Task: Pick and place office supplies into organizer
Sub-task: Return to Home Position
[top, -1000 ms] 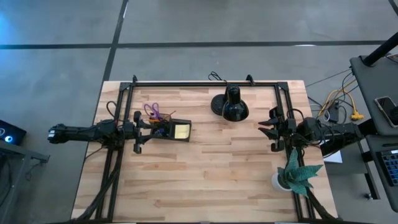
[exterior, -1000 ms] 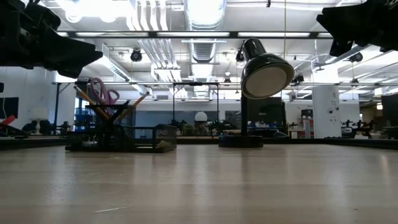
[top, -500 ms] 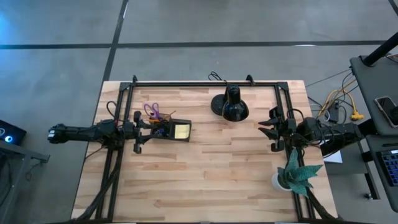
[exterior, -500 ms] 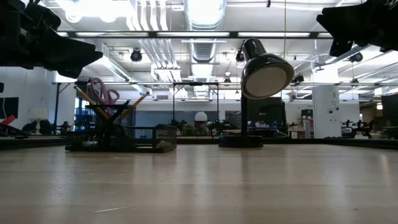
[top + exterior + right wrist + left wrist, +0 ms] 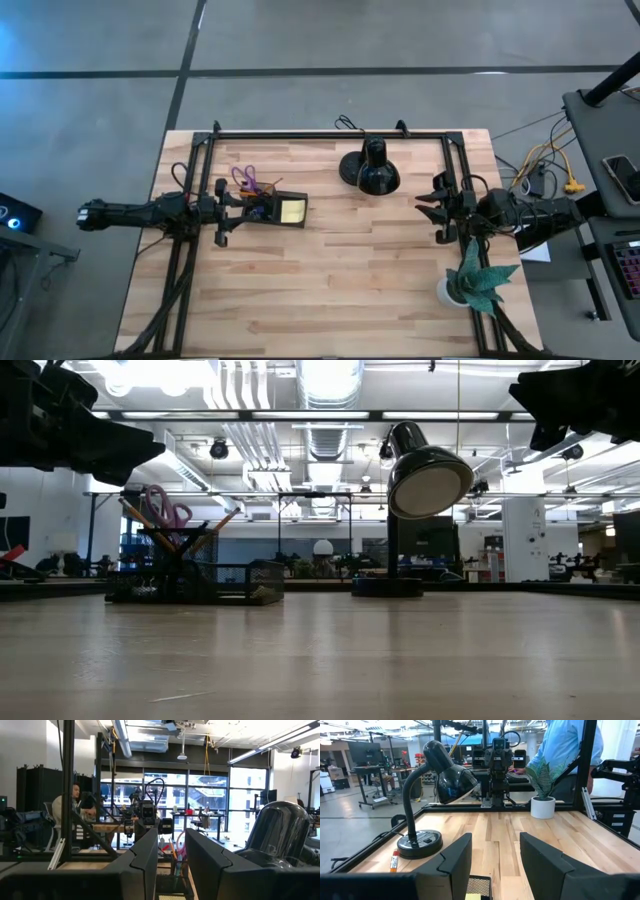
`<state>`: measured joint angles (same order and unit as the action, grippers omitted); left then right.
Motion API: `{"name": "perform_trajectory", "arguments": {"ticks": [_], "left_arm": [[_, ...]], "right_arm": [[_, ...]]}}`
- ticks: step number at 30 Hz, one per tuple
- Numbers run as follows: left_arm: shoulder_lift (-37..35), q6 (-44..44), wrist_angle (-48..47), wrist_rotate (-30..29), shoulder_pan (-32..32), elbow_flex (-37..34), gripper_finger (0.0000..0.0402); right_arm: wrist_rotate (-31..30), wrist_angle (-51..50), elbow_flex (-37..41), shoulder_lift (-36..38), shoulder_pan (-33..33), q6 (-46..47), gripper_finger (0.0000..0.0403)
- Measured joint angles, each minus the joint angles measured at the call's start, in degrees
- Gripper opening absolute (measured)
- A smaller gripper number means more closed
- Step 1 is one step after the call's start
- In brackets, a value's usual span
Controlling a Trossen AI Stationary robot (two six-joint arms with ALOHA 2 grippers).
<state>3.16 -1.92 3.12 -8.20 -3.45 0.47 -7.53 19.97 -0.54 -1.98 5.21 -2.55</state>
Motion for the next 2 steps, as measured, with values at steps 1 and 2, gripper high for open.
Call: {"name": "perform_trajectory", "arguments": {"ticks": [1, 2], "left_arm": [[0.0, 0.0, 0.0, 0.0, 0.0, 0.0, 0.0148], [0.0, 0.0, 0.0, 0.0, 0.0, 0.0, 0.0148]], "right_arm": [[0.0, 0.0, 0.0, 0.0, 0.0, 0.0, 0.0091], [0.0, 0.0, 0.0, 0.0, 0.0, 0.0, 0.0091]]}}
